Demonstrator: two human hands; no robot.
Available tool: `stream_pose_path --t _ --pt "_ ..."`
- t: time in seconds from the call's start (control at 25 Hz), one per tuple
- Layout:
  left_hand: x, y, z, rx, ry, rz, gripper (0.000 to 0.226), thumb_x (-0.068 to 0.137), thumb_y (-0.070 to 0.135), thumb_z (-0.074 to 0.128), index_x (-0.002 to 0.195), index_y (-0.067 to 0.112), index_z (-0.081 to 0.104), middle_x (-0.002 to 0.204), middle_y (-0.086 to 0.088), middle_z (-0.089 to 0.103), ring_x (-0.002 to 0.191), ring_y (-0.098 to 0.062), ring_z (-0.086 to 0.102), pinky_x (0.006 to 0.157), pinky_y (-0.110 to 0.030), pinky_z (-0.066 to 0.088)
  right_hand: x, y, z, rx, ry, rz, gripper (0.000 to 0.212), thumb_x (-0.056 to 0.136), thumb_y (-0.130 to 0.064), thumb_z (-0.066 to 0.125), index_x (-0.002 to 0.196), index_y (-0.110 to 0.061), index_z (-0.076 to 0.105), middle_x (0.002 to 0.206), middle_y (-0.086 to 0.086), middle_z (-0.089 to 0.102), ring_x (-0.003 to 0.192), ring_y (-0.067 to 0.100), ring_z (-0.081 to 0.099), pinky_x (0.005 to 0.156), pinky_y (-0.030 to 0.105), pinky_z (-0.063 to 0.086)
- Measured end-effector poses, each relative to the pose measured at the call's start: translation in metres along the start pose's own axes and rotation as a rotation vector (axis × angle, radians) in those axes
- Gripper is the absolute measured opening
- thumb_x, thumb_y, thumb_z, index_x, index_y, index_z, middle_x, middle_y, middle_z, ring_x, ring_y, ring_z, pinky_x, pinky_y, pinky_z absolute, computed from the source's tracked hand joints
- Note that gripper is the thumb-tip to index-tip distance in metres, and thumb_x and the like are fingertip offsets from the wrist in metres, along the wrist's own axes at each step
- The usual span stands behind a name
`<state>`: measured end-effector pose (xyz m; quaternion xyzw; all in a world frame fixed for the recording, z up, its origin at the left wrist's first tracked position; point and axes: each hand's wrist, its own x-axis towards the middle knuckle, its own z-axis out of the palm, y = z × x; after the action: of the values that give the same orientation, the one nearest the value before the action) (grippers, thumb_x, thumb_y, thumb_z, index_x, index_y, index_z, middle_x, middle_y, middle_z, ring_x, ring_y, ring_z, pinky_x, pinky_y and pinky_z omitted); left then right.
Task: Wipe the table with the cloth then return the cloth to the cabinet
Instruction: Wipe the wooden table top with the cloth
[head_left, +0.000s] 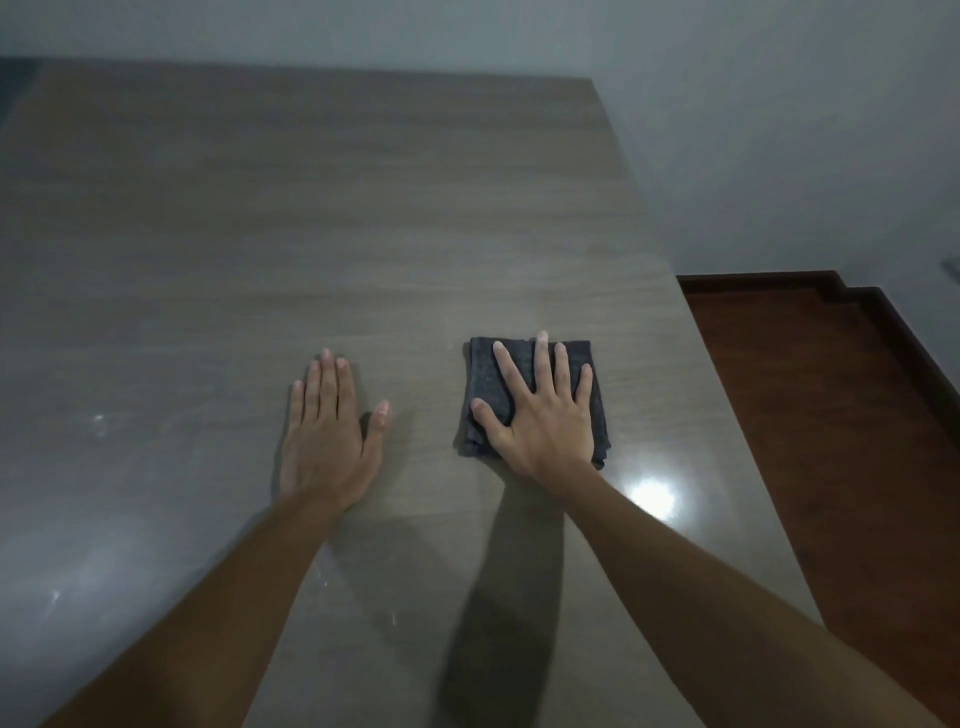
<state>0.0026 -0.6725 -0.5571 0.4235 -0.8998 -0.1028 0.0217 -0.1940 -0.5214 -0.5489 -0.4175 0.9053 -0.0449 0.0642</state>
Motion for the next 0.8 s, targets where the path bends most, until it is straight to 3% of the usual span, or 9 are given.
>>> stream_pose_path --t 0.12,0.32,0.48,0.6,0.8 --pt "0.032 0.001 0.002 0.007 0.029 0.003 0.083 0.092 0.060 -0.006 0.157 0.007 -0.005 0.165 -0.010 -0.012 0.153 -0.020 -0.009 0.123 -0.036 -0.009 0.065 -0.003 -0.006 -0.023 -0.016 0.003 0.083 0.086 -0.080 0.006 0.161 -0.045 -0.002 0.172 0.009 -0.006 0.158 0.032 -0.006 0.125 0.060 -0.003" --pt "0.059 -0.003 0.005 0.022 0.081 0.003 0.082 0.095 0.057 -0.002 0.158 0.006 0.005 0.166 -0.011 -0.001 0.154 -0.023 0.002 0.124 -0.041 -0.002 0.123 -0.016 -0.011 -0.035 -0.065 0.043 0.077 0.095 -0.077 0.017 0.162 -0.043 -0.003 0.172 0.008 -0.010 0.158 0.031 -0.010 0.124 0.060 -0.006" --pt "0.060 -0.001 0.004 0.028 0.061 -0.001 0.084 0.093 0.058 -0.005 0.158 0.007 0.004 0.167 -0.010 -0.002 0.154 -0.023 0.000 0.124 -0.040 -0.003 0.087 -0.020 -0.004 -0.030 -0.056 -0.084 0.073 0.098 -0.073 0.019 0.161 -0.044 -0.003 0.172 0.011 -0.009 0.158 0.033 -0.010 0.125 0.059 -0.006" --pt "0.067 0.001 -0.001 0.023 0.047 -0.022 0.084 0.091 0.058 -0.006 0.158 0.008 0.002 0.167 -0.008 -0.004 0.154 -0.021 -0.003 0.124 -0.040 -0.004 0.043 -0.016 0.002 -0.019 -0.001 -0.184 0.071 0.097 -0.072 0.022 0.162 -0.045 0.008 0.172 0.015 0.000 0.158 0.037 -0.002 0.125 0.059 -0.001" --pt "0.081 -0.005 -0.002 0.009 0.062 -0.024 0.086 0.092 0.059 -0.003 0.158 0.005 0.010 0.166 -0.010 0.002 0.154 -0.023 0.003 0.124 -0.043 0.002 0.010 0.069 -0.013 -0.068 0.012 -0.104 0.073 0.093 -0.081 0.015 0.159 -0.052 0.003 0.172 0.009 0.002 0.158 0.034 0.002 0.125 0.059 0.005"
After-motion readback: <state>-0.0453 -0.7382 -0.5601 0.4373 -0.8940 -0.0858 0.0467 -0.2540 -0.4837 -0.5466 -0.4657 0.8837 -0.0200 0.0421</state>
